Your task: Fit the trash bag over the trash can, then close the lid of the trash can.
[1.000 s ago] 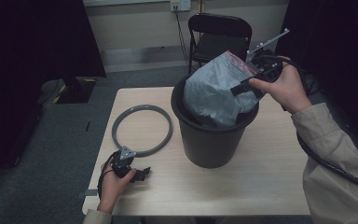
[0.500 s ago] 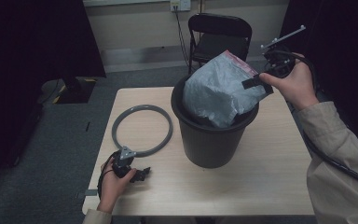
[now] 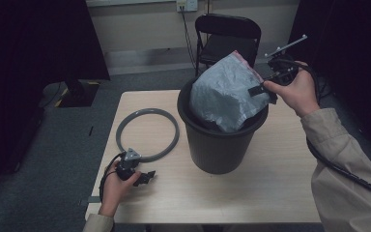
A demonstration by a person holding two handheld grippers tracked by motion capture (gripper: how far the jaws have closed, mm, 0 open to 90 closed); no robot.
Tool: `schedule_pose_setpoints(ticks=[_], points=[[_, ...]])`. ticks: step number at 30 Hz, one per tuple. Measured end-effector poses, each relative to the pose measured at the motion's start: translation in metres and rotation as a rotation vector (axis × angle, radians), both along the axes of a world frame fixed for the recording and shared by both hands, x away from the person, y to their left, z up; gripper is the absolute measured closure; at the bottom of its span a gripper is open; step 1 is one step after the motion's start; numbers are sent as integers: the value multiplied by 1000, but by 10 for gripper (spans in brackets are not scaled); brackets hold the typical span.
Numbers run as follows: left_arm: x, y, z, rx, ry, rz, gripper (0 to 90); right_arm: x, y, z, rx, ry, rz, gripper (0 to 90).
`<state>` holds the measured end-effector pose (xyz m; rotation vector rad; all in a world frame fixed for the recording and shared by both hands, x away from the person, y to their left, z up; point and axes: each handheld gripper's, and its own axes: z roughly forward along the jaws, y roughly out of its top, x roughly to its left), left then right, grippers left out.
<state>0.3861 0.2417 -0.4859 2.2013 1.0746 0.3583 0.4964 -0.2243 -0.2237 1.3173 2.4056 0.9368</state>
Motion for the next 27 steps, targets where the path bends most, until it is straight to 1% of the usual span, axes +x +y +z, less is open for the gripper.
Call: schedule_pose_setpoints(ticks=[1,4,7,10,12,15,16,18,19,20,22,23,24,25,27], points=[[0,-1,1,-7,8,-4,163,0,1,-1,-4,-2,-6,427],[1,-2,8,8,35,-18,163,1,2,-2,-22,1,-14,454],[2,-3,14,-8,50,-26,163,1,5,-3,-45,-1,-19,474],[3,-6,24,-18,76,-47,163,2,7,-5,-66,-12,-35,531],[6,-9,32,-20,81,-71,163,2,8,-6,-85,-25,-41,571],[10,-13,45,-29,82,-90,163,2,8,-6,-99,-45,-54,654],[12,-14,50,-32,81,-102,163,2,8,-6,-96,-57,-61,667],[15,-16,59,-30,81,-110,163,1,6,-5,-79,-68,-66,681],[17,-17,64,-26,78,-115,163,0,6,-4,-80,-78,-65,690],[19,-18,68,-31,71,-121,163,-1,6,-3,-80,-82,-62,700],[21,-20,76,-37,71,-123,163,-3,5,0,-82,-96,-59,707],[24,-20,80,-28,69,-135,163,-5,5,1,-79,-104,-54,707],[25,-21,83,-21,65,-135,163,-6,4,2,-77,-120,-46,706],[26,-21,88,-20,69,-146,163,-7,5,3,-80,-128,-40,706],[28,-24,94,-17,66,-147,163,-10,6,5,-91,-143,-31,706]])
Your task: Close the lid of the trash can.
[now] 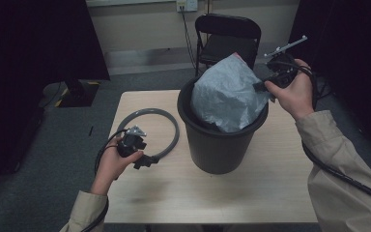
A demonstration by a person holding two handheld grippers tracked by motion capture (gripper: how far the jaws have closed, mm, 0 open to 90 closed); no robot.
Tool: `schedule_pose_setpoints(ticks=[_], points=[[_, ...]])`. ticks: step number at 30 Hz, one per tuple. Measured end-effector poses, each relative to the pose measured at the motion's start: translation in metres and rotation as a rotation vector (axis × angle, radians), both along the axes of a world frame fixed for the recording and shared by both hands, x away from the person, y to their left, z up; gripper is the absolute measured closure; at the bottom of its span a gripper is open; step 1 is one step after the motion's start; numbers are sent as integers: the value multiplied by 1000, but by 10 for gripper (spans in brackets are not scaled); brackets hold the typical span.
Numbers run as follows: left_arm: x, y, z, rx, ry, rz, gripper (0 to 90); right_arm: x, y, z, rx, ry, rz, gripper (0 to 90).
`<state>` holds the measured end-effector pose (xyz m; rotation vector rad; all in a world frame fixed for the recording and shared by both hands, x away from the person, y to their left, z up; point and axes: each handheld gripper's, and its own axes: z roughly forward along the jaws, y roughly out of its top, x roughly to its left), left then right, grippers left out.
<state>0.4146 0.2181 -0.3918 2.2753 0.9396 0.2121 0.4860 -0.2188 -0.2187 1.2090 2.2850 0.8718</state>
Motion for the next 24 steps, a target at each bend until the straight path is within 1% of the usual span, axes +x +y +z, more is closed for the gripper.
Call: schedule_pose_setpoints(ticks=[1,3,4,6,7,8,10,11,13,15,16,17,18,20,23,24], points=[[1,-1,2,-2,6,-6,163,-2,1,1,-7,-5,9,713],[4,-2,9,-5,8,-13,163,-5,2,3,6,-18,31,742],[5,-3,11,-12,7,-18,163,-7,3,3,8,-20,45,742],[8,-3,18,-13,5,-19,163,-9,6,3,14,-14,75,774],[9,-3,21,-15,4,-21,163,-9,8,3,15,-2,91,795],[10,-3,24,-20,-5,-22,163,-9,9,1,20,3,105,811],[11,-3,31,-32,-7,-17,163,-9,12,0,29,16,135,818],[13,-3,35,-35,-12,-25,163,-10,14,-1,27,24,146,827],[15,-3,44,-36,-20,-22,163,-9,17,-2,29,35,168,852],[18,-4,52,-41,-27,-28,163,-9,20,-3,30,45,178,862],[19,-4,55,-41,-24,-28,163,-9,22,-3,31,54,184,862],[21,-5,58,-52,-18,-25,163,-8,23,-4,33,60,190,864],[23,-5,61,-48,-16,-33,163,-8,25,-5,37,64,194,865],[25,-7,68,-50,-15,-26,163,-9,28,-7,39,71,203,865],[28,-10,78,-52,-15,-41,163,-10,31,-10,37,81,208,864],[29,-10,80,-46,-17,-47,163,-10,32,-11,38,86,212,863]])
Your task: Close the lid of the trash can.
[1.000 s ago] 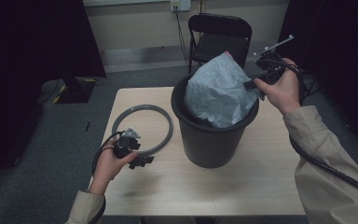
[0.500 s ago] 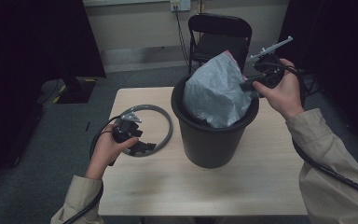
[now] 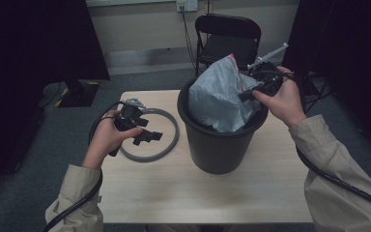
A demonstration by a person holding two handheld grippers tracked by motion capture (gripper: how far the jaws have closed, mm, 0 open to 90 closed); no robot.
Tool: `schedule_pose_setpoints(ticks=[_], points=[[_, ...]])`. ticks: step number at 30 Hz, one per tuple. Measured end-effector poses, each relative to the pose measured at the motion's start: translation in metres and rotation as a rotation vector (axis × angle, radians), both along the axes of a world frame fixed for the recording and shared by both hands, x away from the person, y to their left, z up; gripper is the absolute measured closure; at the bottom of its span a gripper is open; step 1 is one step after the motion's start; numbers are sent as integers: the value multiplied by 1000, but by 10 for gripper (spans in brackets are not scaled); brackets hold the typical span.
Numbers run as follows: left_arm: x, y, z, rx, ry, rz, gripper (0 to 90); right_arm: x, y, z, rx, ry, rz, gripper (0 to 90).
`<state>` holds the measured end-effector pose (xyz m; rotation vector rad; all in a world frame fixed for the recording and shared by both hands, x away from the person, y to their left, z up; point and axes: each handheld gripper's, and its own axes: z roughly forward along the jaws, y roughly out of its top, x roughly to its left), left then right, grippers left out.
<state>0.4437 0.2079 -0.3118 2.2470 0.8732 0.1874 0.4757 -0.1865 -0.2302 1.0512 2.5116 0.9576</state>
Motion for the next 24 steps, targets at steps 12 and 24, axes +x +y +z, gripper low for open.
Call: schedule_pose_setpoints(ticks=[12,24], points=[[10,-14,44,23,-39,-28,163,-5,10,0,9,20,35,860],[31,-55,87,25,-68,-96,163,-8,15,-3,25,47,66,855]])
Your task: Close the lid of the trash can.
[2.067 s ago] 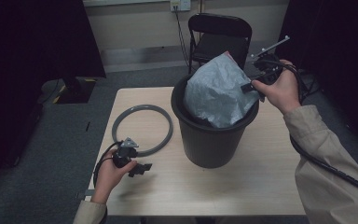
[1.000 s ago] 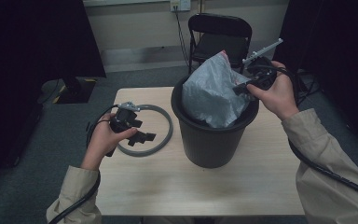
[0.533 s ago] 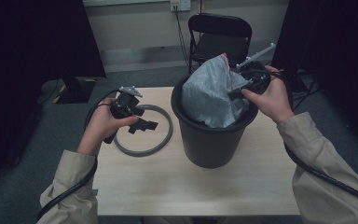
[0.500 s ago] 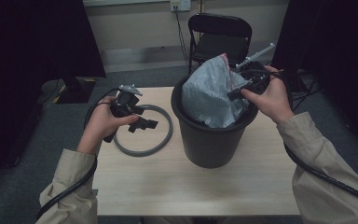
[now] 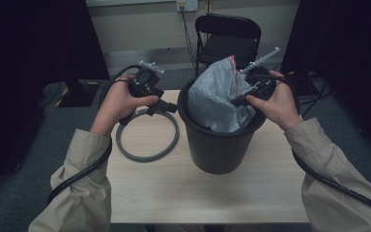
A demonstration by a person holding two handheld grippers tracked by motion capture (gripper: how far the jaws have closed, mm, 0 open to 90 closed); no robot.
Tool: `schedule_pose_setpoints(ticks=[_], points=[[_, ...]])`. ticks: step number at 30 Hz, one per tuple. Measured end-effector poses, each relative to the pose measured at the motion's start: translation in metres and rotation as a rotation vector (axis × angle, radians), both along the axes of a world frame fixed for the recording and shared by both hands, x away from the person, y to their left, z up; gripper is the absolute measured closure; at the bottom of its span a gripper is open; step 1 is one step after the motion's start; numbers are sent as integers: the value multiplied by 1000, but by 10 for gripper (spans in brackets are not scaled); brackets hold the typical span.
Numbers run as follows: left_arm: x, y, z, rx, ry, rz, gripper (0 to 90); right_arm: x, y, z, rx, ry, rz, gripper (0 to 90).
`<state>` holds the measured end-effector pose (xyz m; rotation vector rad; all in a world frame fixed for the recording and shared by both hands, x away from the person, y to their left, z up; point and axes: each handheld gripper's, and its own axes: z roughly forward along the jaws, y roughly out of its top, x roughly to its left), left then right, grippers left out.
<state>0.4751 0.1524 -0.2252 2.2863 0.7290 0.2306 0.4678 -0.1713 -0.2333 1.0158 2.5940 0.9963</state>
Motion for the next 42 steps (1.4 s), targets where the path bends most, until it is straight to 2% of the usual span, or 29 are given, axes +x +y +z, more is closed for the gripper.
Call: schedule_pose_setpoints(ticks=[6,12,17,22,25,27,28,29,30,31,32,33,34,36,42], points=[[8,-14,16,10,-19,-11,163,-2,-2,2,17,9,13,850],[14,-34,25,17,-60,-22,163,-1,4,2,22,20,39,848],[25,-52,27,2,-89,-15,182,0,8,2,45,35,64,844],[36,-69,20,21,-77,-18,242,1,12,0,57,41,91,845],[41,-76,15,10,-57,-26,319,2,13,0,70,50,96,844],[43,-80,10,34,-57,-31,354,2,14,0,77,57,99,841],[44,-82,8,26,-41,-45,446,2,14,-1,78,57,103,840],[44,-85,6,27,-38,-49,495,2,14,-1,77,61,104,836],[44,-87,5,53,-42,-62,544,2,14,-1,74,60,103,832],[44,-88,4,62,-35,-61,650,2,13,-1,76,57,105,827],[44,-90,4,62,-30,-58,670,2,13,-1,82,58,109,816],[44,-92,4,73,-8,-59,751,2,12,-1,85,58,106,814],[44,-93,4,82,-4,-56,809,1,11,-1,86,58,105,803],[44,-94,4,111,8,-54,890,1,9,-1,88,65,99,751],[40,-92,6,136,25,-55,900,-1,-18,10,93,39,24,589]])
